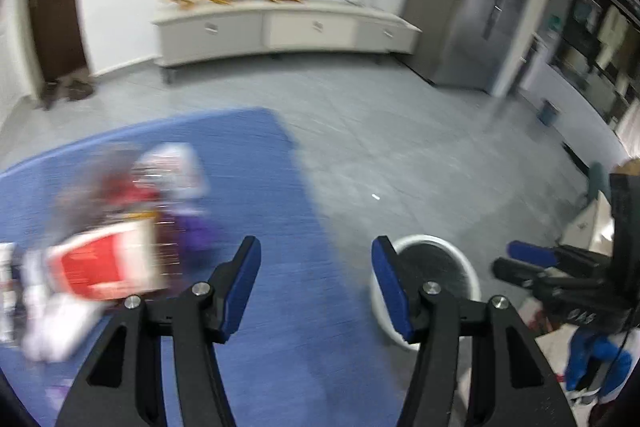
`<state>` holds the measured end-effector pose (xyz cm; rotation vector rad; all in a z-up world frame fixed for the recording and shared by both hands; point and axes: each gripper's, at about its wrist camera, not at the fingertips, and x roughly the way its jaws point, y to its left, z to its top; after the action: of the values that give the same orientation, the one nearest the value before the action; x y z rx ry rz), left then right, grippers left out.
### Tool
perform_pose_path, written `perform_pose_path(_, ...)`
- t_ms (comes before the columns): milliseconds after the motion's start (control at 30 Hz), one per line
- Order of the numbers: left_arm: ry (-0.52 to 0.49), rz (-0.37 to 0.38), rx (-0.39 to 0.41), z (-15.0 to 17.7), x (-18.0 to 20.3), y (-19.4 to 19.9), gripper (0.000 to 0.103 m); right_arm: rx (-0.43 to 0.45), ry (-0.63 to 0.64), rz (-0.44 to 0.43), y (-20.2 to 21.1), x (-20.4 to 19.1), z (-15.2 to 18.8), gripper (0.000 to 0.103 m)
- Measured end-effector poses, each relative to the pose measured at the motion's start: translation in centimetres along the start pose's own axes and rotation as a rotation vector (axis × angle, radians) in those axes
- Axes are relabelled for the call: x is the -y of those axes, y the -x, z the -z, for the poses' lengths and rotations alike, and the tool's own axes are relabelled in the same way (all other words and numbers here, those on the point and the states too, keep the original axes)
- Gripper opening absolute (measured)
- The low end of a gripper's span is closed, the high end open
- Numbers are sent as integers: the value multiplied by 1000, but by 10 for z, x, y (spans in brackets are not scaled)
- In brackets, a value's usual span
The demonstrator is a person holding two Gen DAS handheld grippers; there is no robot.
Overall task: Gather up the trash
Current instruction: 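Move both open grippers back to the trash pile on the rug, then grasp the white milk carton with the left gripper while the right gripper grasps the red-white bag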
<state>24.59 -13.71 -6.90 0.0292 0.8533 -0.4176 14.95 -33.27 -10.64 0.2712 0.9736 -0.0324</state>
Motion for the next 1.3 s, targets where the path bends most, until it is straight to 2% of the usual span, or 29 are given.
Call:
perform_pose_path(133,50,-132,55,12,-81,37,66,3,71,-79,-1,-65,-9,53)
perform_pose_path(300,152,-270,60,38,-195,65,70,-7,186,-126,-11,-140,-18,61)
perform_pose_path(433,215,-320,29,54,-260,71,71,-26,358,-139,-27,-209,-28,69)
perform_pose_path(567,249,-306,-26,61,-299,62,71,-49,526,-142,-51,-267,-35,77)
perform_pose_path(667,235,-282,-79,61,-308,47,71,-71,664,-122,-71,-303,-37,81)
perform_pose_path(867,215,-252,-161,49,-317,10,71,-129,849,-107,-114,-343,-34,83)
perform_pose_path(1067,251,-267,-227,49,-327,-20,70,-152,924,-63,-146,-358,-39,82)
perform_pose_path(1100,260,-270,-230,51,-329,-22,65,-159,929,-58,-151,-358,-39,81)
perform_pose_path(1167,257,-282,-213,54,-329,-23,62,-175,937,-46,-155,-355,-40,73)
perform_pose_path(1200,257,-283,-204,55,-329,-21,56,-180,943,-38,-157,-353,-39,73)
perform_pose_path(1233,260,-279,-196,55,-328,-19,45,-180,947,-40,-157,-352,-39,68)
perform_pose_path(1300,275,-264,-185,58,-331,-13,41,-170,947,-52,-151,-351,-37,55)
